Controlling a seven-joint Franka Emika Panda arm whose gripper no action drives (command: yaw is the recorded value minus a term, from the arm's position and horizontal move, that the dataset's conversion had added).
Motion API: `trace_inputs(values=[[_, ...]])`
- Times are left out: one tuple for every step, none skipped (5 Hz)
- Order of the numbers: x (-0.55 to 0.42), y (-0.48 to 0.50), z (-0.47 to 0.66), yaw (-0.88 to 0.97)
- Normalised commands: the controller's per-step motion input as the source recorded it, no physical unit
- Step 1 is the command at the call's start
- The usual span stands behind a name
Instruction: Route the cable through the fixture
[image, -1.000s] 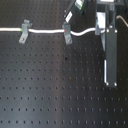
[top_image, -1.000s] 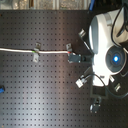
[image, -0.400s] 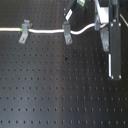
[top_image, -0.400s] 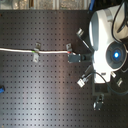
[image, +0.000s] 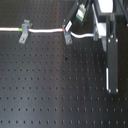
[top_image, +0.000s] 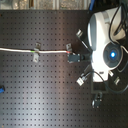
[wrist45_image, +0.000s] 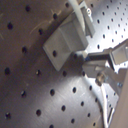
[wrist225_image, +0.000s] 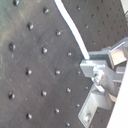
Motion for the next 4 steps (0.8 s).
trace_inputs(values=[[-0.052, -0.122, 0.27, 0.11], [-0.221, -0.756, 0.1, -0.01], [0.001, -0.062, 0.0, 0.0], [-0.028, 0.0, 0.0, 0.0]])
